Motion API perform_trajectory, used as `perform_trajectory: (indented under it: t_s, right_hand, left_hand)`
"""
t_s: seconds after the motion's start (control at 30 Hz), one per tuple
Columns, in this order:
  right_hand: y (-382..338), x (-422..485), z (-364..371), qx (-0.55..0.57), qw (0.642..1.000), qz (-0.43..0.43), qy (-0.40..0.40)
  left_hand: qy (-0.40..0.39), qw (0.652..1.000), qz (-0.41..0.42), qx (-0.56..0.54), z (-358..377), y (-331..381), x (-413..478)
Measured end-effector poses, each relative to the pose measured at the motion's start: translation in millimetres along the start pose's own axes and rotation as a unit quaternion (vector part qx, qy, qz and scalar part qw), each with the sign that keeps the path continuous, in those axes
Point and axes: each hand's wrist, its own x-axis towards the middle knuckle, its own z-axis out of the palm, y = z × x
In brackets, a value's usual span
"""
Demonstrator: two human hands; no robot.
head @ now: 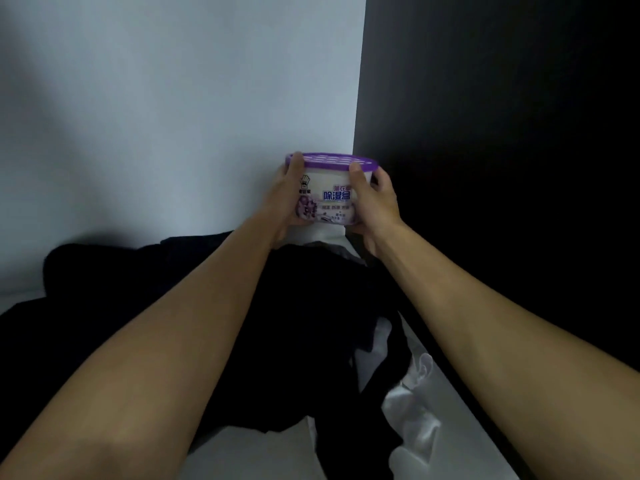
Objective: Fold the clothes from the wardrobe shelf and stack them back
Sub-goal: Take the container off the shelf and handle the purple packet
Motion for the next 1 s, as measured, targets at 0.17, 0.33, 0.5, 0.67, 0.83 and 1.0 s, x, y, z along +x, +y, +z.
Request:
perform_trajectory:
  t_s: [0.17,0.33,0.5,0.67,0.83,1.0]
  right_hand:
    - [-32,-45,-7,0.020,0.999,0.021,-0.032]
    - [-35,-94,-23,0.050,0.987,0.132,-0.079]
    - [-23,-150,-56,0.052,0.980,0.147,-0.126]
    - [-6,-205,-95,0.056,0.962,0.186,-0.194]
    - [21,-259,-125,0.054,0.933,0.243,-0.259]
    - [57,-321,-137,0.050,0.917,0.271,-0.287]
  left_hand:
    - [0.052,0.998,0.010,-0.025,-6,41,-61]
    - [0.053,0.998,-0.013,-0.012,-10,45,-134]
    - [0.067,0.995,-0.054,-0.047,-11,25,-211]
    - [0.144,0.983,-0.068,-0.091,5,-4,-297]
    - [0.227,0.966,-0.067,-0.108,22,-36,-382]
    - [0.284,0.949,-0.081,-0.112,23,-68,-465]
